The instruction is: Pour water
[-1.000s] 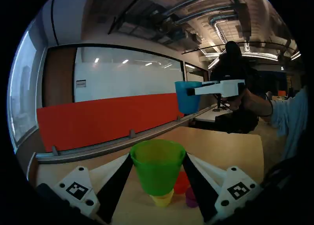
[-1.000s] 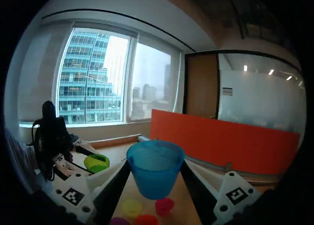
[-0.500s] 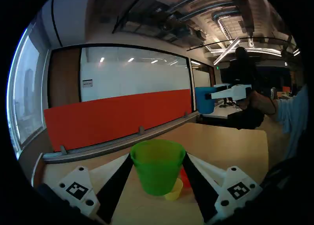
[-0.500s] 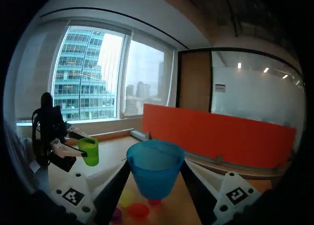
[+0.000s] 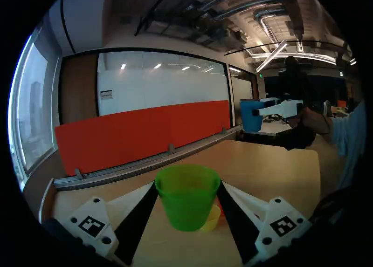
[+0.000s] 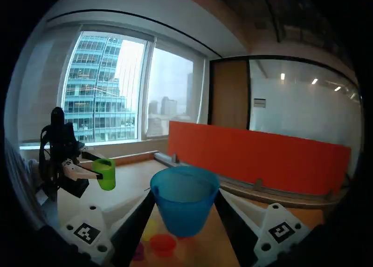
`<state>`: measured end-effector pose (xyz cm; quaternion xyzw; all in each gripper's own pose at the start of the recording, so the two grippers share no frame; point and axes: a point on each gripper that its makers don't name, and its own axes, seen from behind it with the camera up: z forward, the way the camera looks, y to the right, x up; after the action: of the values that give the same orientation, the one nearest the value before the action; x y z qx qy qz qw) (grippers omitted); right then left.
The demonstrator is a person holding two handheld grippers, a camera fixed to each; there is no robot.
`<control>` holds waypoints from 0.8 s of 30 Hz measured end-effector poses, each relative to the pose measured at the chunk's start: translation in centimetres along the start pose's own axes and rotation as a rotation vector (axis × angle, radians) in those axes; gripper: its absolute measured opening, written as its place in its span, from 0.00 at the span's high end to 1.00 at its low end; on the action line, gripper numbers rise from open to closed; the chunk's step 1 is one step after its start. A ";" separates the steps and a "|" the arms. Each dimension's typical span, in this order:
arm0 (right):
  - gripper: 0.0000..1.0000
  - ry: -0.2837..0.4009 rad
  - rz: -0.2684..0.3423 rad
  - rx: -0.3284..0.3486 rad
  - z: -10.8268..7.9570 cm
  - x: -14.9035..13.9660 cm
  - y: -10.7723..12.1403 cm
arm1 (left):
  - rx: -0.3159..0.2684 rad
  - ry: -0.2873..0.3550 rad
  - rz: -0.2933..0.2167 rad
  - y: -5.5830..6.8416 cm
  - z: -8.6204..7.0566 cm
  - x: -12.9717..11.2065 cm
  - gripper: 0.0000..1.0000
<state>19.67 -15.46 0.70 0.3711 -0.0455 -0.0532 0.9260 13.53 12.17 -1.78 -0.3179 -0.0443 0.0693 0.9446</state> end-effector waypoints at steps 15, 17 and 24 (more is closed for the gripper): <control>0.11 -0.099 -0.026 0.034 -1.0 -5.2 -0.7 | -0.026 -0.122 0.022 0.4 0.3 -3.9 0.13; 0.11 -0.111 -0.019 0.038 -1.1 -5.8 -0.7 | -0.029 -0.141 0.028 0.5 0.5 -4.5 0.13; 0.11 -0.159 0.002 0.051 -1.5 -8.6 -0.8 | -0.050 -0.203 0.040 0.8 1.0 -6.5 0.13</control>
<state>11.29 -13.89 -1.27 0.3892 -0.1206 -0.0804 0.9097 6.85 12.41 -1.72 -0.3334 -0.1351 0.1188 0.9255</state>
